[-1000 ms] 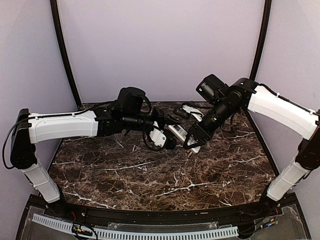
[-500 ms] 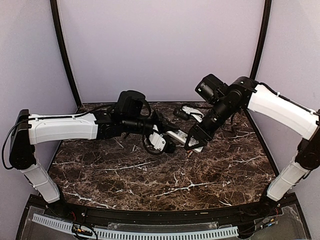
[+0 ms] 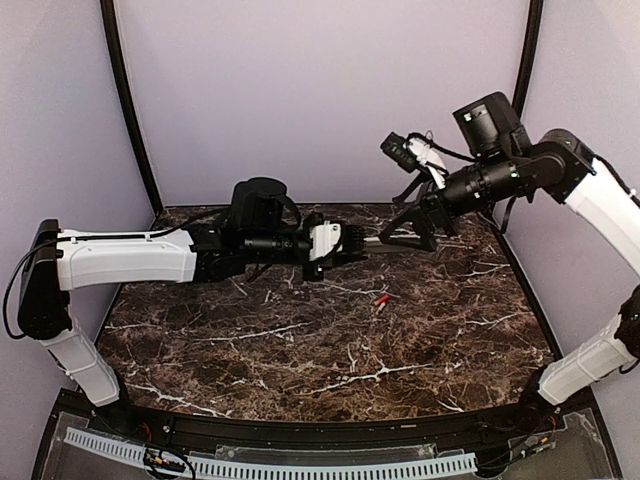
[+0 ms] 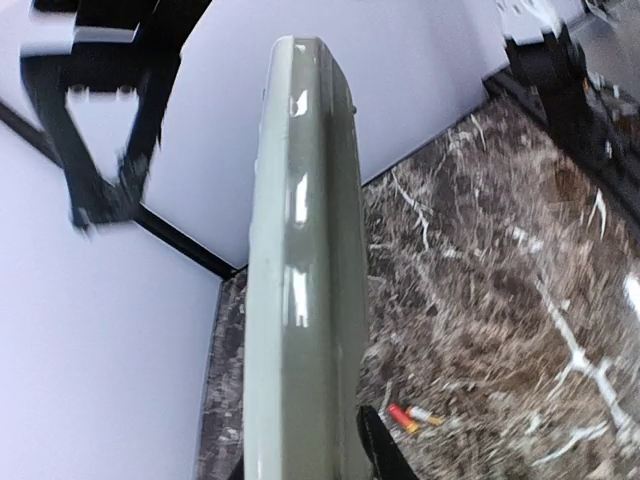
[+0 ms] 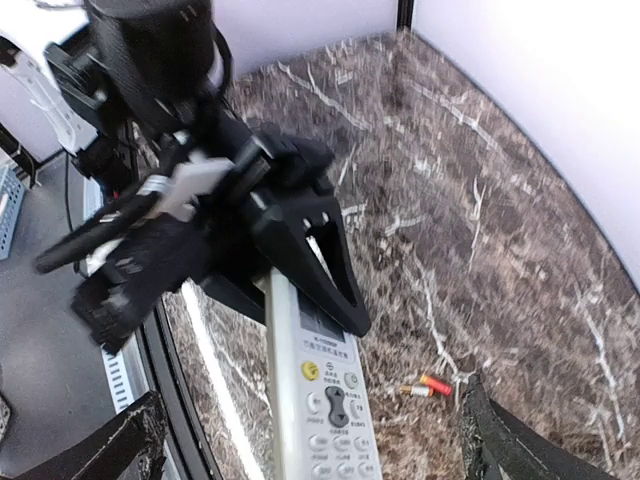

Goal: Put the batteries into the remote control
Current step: Pass from the right arm to the left, then pass from the left arm to the right

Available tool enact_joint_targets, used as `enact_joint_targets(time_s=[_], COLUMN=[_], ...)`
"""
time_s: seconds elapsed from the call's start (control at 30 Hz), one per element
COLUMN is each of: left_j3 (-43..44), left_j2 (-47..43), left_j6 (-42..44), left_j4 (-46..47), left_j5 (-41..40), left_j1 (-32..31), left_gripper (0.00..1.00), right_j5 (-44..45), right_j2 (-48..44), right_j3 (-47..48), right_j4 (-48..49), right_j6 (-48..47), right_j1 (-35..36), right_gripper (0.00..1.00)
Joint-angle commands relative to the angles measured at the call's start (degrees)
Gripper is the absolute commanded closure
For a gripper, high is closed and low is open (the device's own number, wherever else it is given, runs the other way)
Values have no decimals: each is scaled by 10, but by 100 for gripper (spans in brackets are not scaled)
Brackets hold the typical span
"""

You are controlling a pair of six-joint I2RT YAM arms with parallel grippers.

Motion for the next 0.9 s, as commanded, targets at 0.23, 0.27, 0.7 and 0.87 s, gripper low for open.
enact_joint_targets(time_s=[0.23,0.27,0.7,0.87], left_j3=[-65,-78,-140,-135], left_j2=[-35,-35,-27,-20], left_j6=[-671,-692,-784,-776], left_j4=[281,304,541,554], left_j5=[77,76,-2,23], left_j1=[-2,-1,-7,-9], left_gripper=[100,100,100,100], right_j5=[-81,-96,-221,-262], right_j2=[-113,-120,-154,-127], right_j3=[-13,-24,-228,-243], right_j4=[156,171,525,592], right_j6=[-10,14,258,304], right_j1=[-38,-52,-75,-75], right_gripper=[2,1,11,15])
